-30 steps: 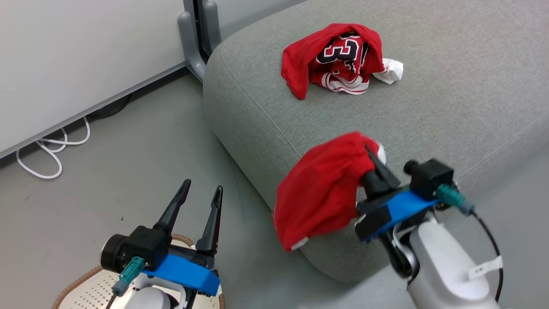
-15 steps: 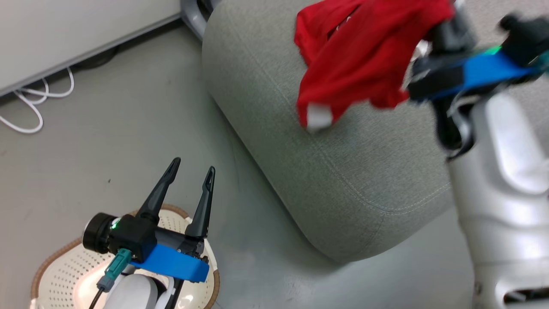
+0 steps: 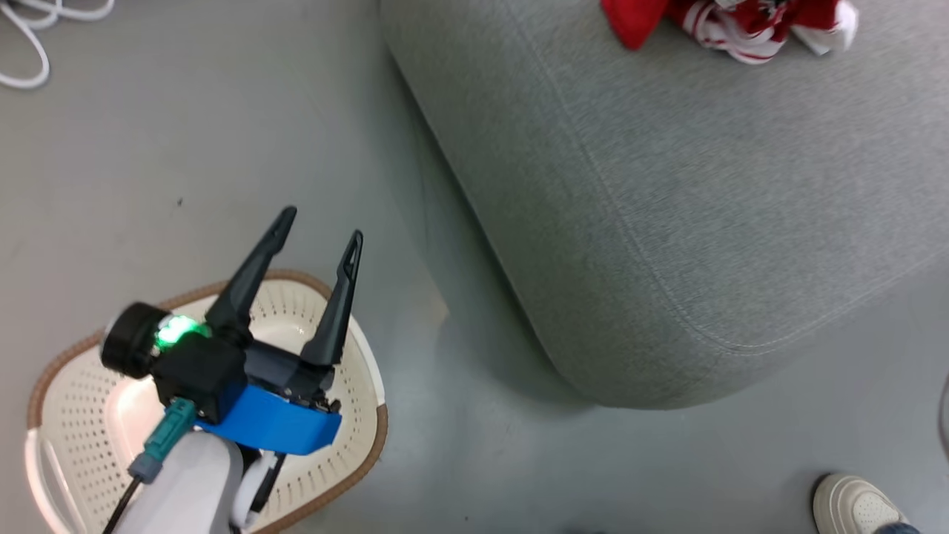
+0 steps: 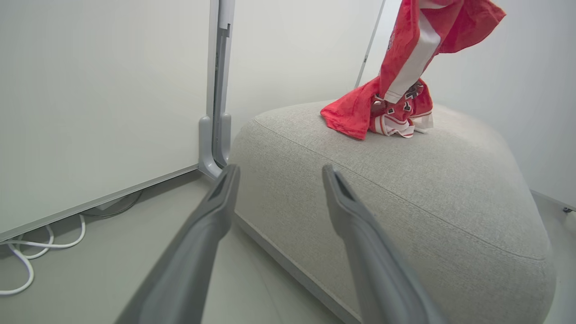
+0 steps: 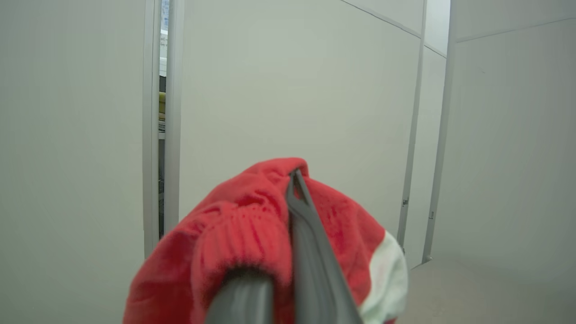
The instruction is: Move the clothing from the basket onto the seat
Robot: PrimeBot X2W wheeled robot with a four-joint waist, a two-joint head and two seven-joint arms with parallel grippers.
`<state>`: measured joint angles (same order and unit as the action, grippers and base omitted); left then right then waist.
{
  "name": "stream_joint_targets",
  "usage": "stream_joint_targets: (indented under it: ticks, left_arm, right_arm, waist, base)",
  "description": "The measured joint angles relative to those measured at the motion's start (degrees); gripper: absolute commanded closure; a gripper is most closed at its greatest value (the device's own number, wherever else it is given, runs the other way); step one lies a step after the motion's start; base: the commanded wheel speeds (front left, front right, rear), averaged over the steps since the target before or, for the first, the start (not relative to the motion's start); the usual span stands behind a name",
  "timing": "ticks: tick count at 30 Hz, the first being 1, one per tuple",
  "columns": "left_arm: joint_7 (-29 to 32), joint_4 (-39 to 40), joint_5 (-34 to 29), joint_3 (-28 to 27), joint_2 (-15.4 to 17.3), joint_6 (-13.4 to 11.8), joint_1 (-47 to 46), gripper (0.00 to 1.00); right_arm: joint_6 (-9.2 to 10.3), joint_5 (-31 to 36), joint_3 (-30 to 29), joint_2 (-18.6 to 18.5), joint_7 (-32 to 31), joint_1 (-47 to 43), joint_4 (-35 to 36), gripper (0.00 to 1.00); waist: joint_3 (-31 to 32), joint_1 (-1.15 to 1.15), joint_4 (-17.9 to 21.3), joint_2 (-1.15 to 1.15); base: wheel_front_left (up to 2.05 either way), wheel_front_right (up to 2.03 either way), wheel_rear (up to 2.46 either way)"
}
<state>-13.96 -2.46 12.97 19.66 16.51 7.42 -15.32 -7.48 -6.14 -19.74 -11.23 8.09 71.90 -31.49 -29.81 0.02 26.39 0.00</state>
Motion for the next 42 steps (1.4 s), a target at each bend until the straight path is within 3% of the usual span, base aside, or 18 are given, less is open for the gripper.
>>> stream_joint_targets:
  ticks: [4, 14, 29, 30, 31, 32, 33, 42]
  left_arm:
    - [1.53, 3.72, -1.01, -0.24, 1.42, -0.05, -2.16, 0.00]
    - [4.22, 9.54, -1.99, 0.19, 3.58, -0.11, -4.09, 0.00]
    - [3.41, 7.92, -1.88, 3.00, 2.94, -0.15, -4.84, 0.00]
    - [3.28, 7.77, -1.88, 3.19, 2.87, -0.15, -4.88, 0.00]
    - [3.26, 7.59, -1.88, 3.35, 2.85, -0.15, -4.94, 0.00]
    - [3.25, 7.40, -1.88, 3.47, 2.82, -0.15, -4.97, 0.00]
    - [3.21, 7.20, -1.88, 3.56, 2.78, -0.15, -4.99, 0.00]
    - [2.77, 6.21, -1.36, 3.92, 2.65, -0.37, -5.05, 0.00]
  right_arm:
    - [0.00, 3.71, -2.57, -1.43, -0.13, 0.41, -2.96, 1.00]
    - [-0.01, 11.09, -9.17, -0.83, 3.16, -1.85, -15.39, 1.00]
    - [-0.01, 21.56, -16.49, -0.35, 6.22, -2.88, -23.76, 1.00]
    - [-0.01, 21.81, -16.79, -0.19, 6.36, -2.88, -24.15, 0.84]
    - [-0.01, 22.13, -17.02, -0.08, 6.37, -2.89, -24.42, 0.56]
    - [-0.01, 22.39, -17.23, 0.03, 6.37, -2.89, -24.63, 0.20]
    - [-0.01, 22.69, -17.47, 0.11, 6.39, -2.89, -24.82, 0.00]
    - [-0.01, 24.18, -19.41, 0.27, 6.65, -2.74, -25.79, 0.00]
  waist:
    - [-3.84, 0.00, -0.98, 0.00]
    - [-11.81, 0.00, -3.49, 0.00]
    - [-11.82, -0.01, -7.42, 0.00]
    - [-11.60, -0.01, -7.46, 0.00]
    - [-11.40, -0.01, -7.46, 0.00]
    - [-11.21, -0.01, -7.44, 0.00]
    - [-11.04, -0.01, -7.42, 0.00]
    - [-9.78, -0.01, -7.14, 0.00]
  base:
    - [0.00, 0.00, 0.00]
    - [0.00, 0.00, 0.00]
    - [0.00, 0.00, 0.00]
    - [0.00, 0.00, 0.00]
    - [0.00, 0.00, 0.00]
    - [0.00, 0.00, 0.00]
    - [0.00, 0.00, 0.00]
    - [0.00, 0.00, 0.00]
